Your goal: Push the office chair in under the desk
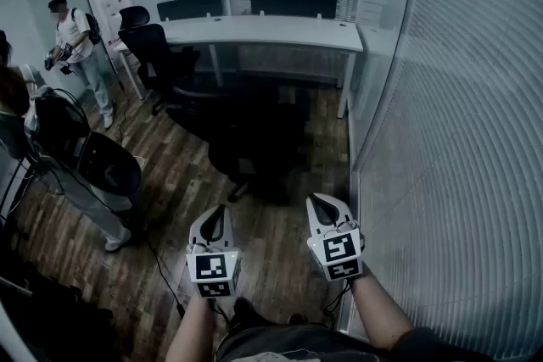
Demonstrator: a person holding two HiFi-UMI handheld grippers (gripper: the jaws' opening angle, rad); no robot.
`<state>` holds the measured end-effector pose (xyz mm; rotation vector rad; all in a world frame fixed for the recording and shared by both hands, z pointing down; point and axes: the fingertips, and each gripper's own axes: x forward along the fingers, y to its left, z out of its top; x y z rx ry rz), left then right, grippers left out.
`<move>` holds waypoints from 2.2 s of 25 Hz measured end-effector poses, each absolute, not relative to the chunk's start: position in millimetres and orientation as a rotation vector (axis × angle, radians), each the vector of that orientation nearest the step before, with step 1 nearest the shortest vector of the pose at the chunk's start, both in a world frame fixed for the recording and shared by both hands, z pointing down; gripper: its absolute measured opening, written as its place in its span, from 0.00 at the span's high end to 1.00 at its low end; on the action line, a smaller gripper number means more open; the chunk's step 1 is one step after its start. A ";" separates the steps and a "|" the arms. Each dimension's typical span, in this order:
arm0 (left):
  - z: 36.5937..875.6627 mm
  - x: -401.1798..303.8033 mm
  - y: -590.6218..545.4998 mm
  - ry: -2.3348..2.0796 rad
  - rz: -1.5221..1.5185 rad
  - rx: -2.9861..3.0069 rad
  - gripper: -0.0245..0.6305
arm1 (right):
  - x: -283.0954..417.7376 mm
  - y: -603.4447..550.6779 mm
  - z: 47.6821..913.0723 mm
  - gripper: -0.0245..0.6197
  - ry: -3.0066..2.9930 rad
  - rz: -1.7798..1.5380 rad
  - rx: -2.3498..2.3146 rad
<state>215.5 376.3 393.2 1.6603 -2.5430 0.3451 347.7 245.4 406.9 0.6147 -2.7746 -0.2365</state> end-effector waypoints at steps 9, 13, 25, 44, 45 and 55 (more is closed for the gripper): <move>382.9 223.3 382.9 -2.566 0.307 1.659 0.94 | 355.3 255.7 398.7 0.93 -2.791 -0.228 0.598; 375.6 227.8 388.8 -2.532 0.297 1.721 0.94 | 359.0 267.1 397.9 0.93 -2.774 -0.236 0.635; 379.2 207.7 426.4 -2.478 0.240 1.805 0.94 | 346.5 304.8 394.4 0.93 -2.767 -0.241 0.712; 402.1 146.6 430.5 -2.463 0.266 1.853 0.93 | 331.3 284.9 418.5 0.93 -2.656 -0.234 0.906; 403.0 142.2 425.6 -2.464 0.270 1.851 0.93 | 326.9 277.9 421.5 0.93 -2.658 -0.221 0.906; 411.2 69.1 349.1 -2.482 0.325 1.816 0.93 | 260.0 181.2 432.4 0.93 -2.643 -0.234 0.925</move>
